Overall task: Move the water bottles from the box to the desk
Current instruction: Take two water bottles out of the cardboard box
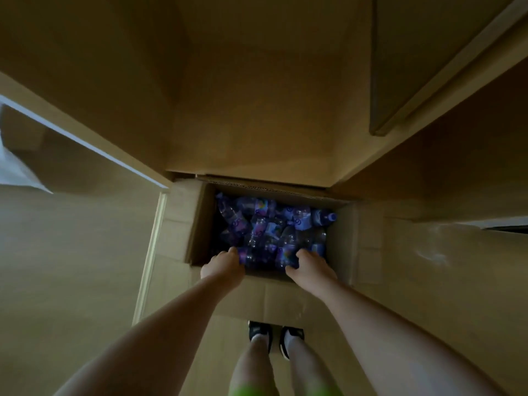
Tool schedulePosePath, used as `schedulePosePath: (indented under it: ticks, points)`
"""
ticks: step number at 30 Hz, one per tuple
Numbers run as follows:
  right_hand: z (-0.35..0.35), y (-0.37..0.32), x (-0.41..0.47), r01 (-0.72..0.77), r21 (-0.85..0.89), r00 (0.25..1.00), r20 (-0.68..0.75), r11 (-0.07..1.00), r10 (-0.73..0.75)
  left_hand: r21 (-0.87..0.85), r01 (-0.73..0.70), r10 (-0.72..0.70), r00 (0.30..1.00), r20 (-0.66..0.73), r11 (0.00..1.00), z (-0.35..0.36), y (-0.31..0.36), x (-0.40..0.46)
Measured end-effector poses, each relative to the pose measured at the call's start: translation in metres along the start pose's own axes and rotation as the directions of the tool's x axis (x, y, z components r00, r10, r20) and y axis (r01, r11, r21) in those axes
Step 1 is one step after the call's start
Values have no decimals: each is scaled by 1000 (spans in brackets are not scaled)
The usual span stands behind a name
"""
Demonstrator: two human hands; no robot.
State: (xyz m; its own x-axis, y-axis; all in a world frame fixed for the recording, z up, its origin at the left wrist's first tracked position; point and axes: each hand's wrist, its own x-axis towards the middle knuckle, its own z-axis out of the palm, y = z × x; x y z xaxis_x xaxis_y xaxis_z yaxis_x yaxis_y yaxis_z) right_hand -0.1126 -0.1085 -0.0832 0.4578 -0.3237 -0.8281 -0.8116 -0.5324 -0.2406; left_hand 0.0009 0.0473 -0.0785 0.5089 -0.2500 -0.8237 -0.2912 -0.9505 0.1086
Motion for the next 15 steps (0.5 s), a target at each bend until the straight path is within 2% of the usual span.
schedulePosePath:
  ticks: [6,9,15]
  points:
    - [60,14,126,46,35,997,68,998,-49,44,61,-60,998,-30,997,52,-24,104]
    - [94,15,190,96,99,987,120,991,-107,44,42,-39,998,-56,998,71,-32,161]
    - [167,15,278,201,207,948,205,957,-243,-101,75,-75,997,-1,992,118,-43,244]
